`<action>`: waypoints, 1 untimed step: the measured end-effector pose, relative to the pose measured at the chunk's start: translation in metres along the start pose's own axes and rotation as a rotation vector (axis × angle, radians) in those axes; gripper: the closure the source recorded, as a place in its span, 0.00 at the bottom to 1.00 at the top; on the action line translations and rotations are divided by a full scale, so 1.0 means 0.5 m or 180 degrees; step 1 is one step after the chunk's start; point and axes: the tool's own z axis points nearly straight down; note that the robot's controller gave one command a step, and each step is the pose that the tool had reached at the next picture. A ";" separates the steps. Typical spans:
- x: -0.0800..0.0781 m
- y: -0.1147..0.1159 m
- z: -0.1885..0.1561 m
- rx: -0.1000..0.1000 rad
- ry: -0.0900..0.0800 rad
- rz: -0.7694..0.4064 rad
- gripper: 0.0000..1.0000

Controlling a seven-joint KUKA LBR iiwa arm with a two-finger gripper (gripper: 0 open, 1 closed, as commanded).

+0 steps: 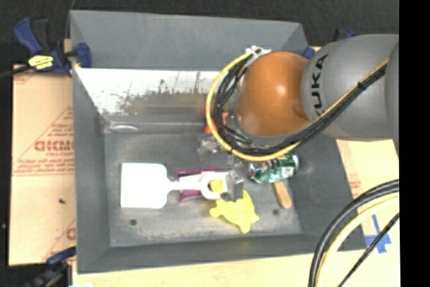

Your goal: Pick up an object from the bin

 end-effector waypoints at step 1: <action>-0.008 -0.004 0.018 0.0004 -0.0005 0.0597 0.00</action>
Offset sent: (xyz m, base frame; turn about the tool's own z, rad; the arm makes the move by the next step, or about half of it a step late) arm -0.0041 0.0004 -0.0641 0.2023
